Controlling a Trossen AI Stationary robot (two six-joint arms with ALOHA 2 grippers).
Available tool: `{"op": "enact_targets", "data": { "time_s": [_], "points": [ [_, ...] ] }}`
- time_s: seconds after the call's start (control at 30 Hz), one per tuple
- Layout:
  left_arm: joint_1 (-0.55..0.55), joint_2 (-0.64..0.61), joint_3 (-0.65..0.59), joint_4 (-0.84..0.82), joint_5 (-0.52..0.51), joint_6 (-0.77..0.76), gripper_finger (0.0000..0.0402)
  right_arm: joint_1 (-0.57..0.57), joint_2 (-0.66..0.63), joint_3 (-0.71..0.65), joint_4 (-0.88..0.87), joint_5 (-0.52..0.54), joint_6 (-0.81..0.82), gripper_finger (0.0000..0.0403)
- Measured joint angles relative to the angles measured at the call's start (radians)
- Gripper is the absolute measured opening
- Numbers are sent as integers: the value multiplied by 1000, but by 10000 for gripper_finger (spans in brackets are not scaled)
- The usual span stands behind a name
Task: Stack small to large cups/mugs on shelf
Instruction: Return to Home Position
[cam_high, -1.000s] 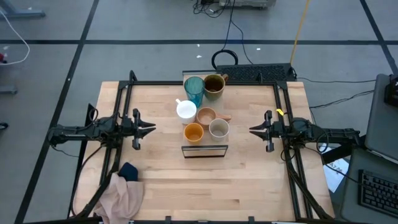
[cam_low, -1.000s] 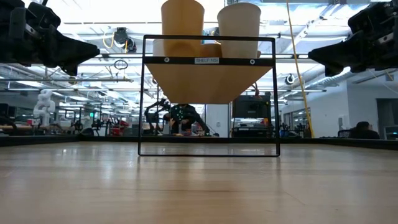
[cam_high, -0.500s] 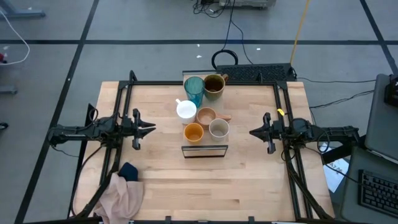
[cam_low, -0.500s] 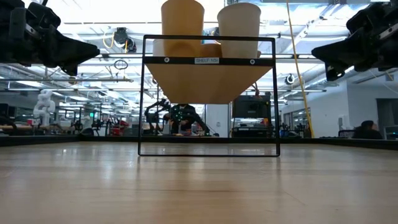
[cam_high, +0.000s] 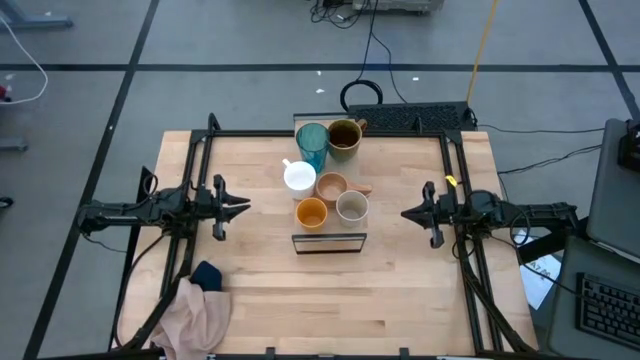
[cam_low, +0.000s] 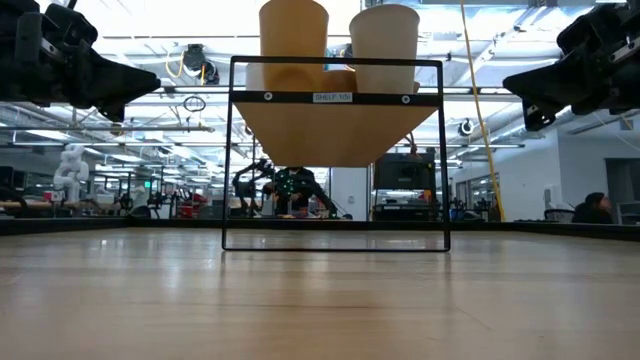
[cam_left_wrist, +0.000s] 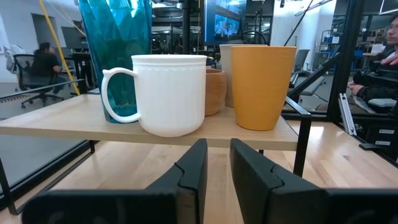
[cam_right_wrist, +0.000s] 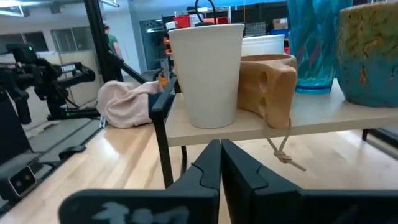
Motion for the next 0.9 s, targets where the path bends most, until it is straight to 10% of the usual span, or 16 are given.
{"op": "enact_targets", "data": {
  "time_s": [0.9],
  "points": [
    [0, 0, 1, 0, 0, 0, 72, 0, 4, 0, 17, 0, -92, 2]
  ]
}}
